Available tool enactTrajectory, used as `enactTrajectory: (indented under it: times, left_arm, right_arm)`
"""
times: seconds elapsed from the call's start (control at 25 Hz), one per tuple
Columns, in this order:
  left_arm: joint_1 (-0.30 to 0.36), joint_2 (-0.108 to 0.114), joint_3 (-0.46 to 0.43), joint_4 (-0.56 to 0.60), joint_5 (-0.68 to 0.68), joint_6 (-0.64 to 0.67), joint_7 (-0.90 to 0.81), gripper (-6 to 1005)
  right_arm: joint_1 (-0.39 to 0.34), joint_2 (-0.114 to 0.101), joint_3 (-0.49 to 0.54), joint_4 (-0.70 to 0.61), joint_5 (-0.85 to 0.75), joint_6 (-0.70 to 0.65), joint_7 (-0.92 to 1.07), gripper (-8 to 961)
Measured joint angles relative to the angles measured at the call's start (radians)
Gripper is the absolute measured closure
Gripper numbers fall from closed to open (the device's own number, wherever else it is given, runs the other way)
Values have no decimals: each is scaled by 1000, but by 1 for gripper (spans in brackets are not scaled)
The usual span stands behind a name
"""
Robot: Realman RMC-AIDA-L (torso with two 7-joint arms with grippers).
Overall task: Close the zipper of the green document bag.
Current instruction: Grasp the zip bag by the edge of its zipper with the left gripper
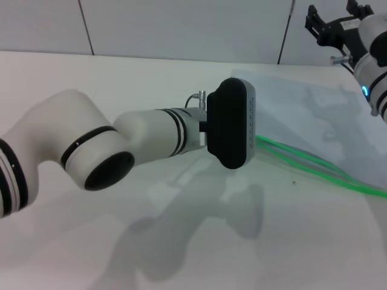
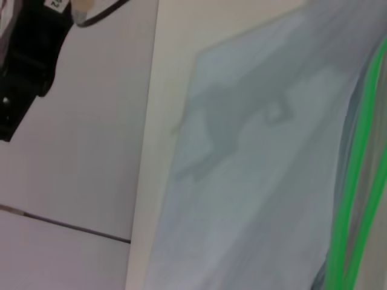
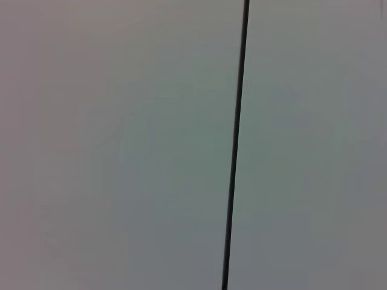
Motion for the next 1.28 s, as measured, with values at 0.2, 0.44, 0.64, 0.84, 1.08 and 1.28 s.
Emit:
enactTrajectory:
  times: [0.2, 0.44, 0.64, 0.84, 1.08, 1.28]
  left_arm:
    - [5, 2, 3, -5, 1, 18, 4, 302]
    - [3, 2, 3, -28, 1, 40, 4, 302]
    - [3, 1, 3, -29, 1, 41, 4, 302]
    - [2, 1, 3, -29, 1, 42, 12, 303]
    - [3, -1, 3, -29, 1, 56, 36, 307]
    - [4, -1, 4, -30, 1, 58, 42, 324]
  right_arm:
    - [-1, 0, 0, 0, 0, 0, 0, 137]
    - [1, 0, 0, 0, 0, 15, 0, 138]
    - [4, 0, 0, 0, 0, 23, 0, 138]
    - [4, 0, 0, -1, 0, 24, 0, 138]
    - [5, 0, 0, -1, 0, 24, 0, 137]
    - [5, 0, 0, -2, 0, 25, 0, 137]
